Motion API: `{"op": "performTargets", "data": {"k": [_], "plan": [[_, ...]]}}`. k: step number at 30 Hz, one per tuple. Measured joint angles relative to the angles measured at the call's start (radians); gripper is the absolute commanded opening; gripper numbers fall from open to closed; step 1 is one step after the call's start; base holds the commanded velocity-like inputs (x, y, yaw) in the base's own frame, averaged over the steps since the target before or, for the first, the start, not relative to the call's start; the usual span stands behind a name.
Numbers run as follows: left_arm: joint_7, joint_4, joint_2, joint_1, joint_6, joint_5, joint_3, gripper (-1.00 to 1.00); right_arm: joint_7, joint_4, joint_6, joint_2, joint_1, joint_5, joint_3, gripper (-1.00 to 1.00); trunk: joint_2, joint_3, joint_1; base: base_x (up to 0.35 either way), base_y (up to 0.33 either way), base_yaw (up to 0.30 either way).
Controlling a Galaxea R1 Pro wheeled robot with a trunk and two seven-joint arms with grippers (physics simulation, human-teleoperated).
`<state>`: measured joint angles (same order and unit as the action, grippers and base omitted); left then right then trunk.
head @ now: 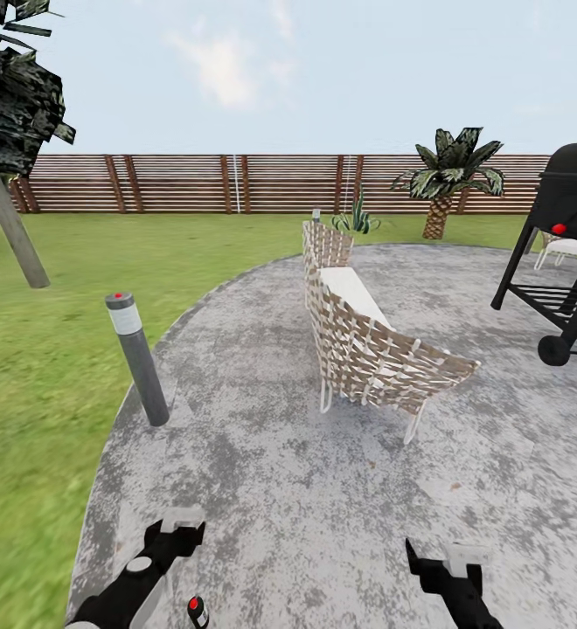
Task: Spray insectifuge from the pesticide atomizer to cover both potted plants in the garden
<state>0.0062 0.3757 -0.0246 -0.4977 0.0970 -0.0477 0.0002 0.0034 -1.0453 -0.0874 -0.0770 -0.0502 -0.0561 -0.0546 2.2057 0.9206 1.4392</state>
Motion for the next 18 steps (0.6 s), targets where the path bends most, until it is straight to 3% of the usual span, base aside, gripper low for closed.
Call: {"op": "performTargets", "data": {"k": [6, 13, 18], "plan": [[-0.001, -0.019, -0.005, 0.0, 0.055, 0.002, 0.001, 1.0, -0.001, 0.022, 0.003, 0.002, -0.001, 0.0, -0.001, 1.0, 0.0, 0.0, 0.0, 0.0, 0.0, 0.0], [-0.001, -0.042, 0.0, 0.0, 0.069, -0.003, -0.003, 1.0, -0.001, 0.045, 0.003, -0.003, -0.001, -0.001, -0.004, 1.0, 0.0, 0.0, 0.0, 0.0, 0.0, -0.006], [-0.002, -0.043, 0.0, -0.001, 0.07, -0.003, -0.003, 1.0, -0.002, 0.046, 0.003, -0.004, -0.001, -0.001, -0.004, 1.0, 0.0, -0.001, 0.0, 0.0, 0.0, -0.226]]}}
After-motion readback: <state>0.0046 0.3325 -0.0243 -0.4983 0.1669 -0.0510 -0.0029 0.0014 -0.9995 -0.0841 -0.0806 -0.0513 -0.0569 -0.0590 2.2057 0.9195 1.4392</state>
